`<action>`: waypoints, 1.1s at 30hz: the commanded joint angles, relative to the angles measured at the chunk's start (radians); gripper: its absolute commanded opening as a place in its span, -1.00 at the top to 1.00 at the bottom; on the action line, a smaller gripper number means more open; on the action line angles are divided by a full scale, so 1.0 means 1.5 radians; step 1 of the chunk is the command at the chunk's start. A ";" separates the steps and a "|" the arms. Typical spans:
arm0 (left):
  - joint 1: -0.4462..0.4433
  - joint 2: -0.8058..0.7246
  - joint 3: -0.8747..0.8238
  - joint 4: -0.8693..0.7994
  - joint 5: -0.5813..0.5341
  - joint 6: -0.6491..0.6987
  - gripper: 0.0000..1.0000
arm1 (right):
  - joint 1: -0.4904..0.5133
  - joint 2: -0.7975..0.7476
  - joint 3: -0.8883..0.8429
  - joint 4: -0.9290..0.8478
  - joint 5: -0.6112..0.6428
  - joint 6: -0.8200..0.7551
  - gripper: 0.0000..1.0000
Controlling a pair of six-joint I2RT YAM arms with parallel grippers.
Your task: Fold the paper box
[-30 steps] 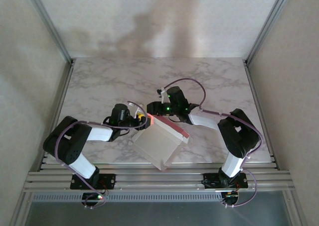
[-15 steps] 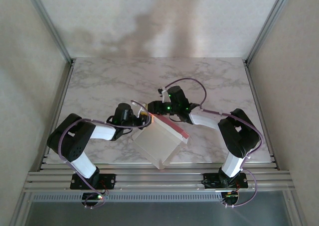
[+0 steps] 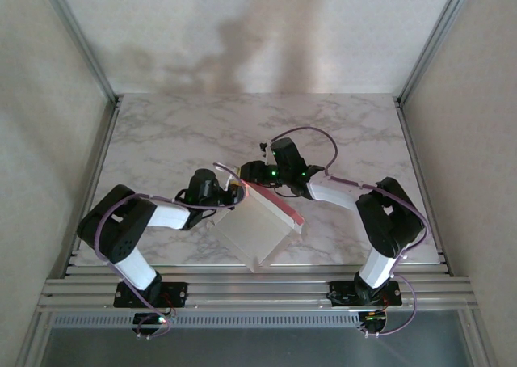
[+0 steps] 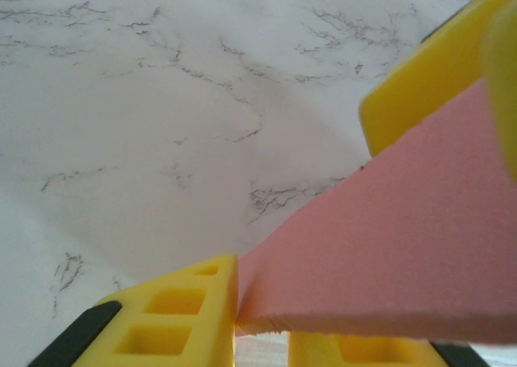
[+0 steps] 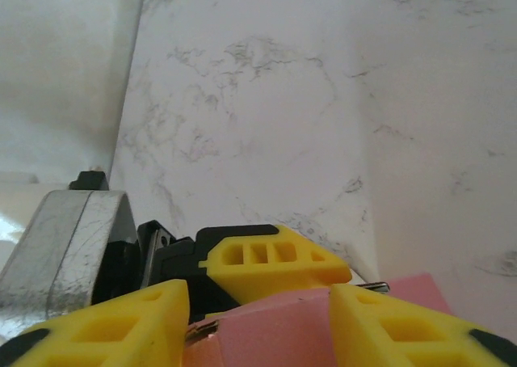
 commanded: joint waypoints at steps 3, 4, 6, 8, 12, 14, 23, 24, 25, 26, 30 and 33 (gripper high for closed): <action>-0.012 0.007 0.014 0.011 -0.027 0.019 0.59 | -0.001 -0.022 -0.013 -0.062 0.035 0.116 -0.06; -0.013 0.009 0.015 0.011 -0.028 0.018 0.59 | -0.001 -0.025 -0.015 -0.062 0.036 0.134 -0.06; -0.016 0.010 0.016 0.013 -0.029 0.017 0.59 | -0.002 -0.029 -0.023 -0.056 0.039 0.165 -0.08; -0.017 0.011 0.016 0.015 -0.032 0.015 0.59 | -0.002 -0.034 -0.034 -0.043 0.040 0.199 -0.12; -0.023 0.011 0.018 0.015 -0.045 0.013 0.59 | -0.002 -0.046 -0.069 -0.001 0.049 0.272 -0.15; -0.026 0.012 0.019 0.016 -0.053 0.013 0.59 | -0.002 -0.056 -0.086 0.022 0.054 0.301 -0.20; -0.033 0.016 0.021 0.034 -0.077 -0.001 0.65 | -0.002 -0.064 -0.123 0.093 0.042 0.378 -0.31; -0.034 0.017 0.022 0.038 -0.077 -0.004 0.65 | -0.002 -0.062 -0.128 0.102 0.041 0.386 -0.31; -0.036 0.017 0.022 0.041 -0.074 -0.007 0.65 | -0.002 -0.058 -0.134 0.119 0.038 0.397 -0.31; -0.037 0.018 0.022 0.044 -0.077 -0.009 0.66 | -0.002 -0.056 -0.141 0.132 0.038 0.408 -0.32; -0.044 0.021 0.022 0.052 -0.089 -0.017 0.67 | -0.001 -0.057 -0.156 0.162 0.046 0.427 -0.32; -0.046 0.025 0.022 0.058 -0.093 -0.022 0.66 | -0.001 -0.066 -0.161 0.159 0.055 0.426 -0.32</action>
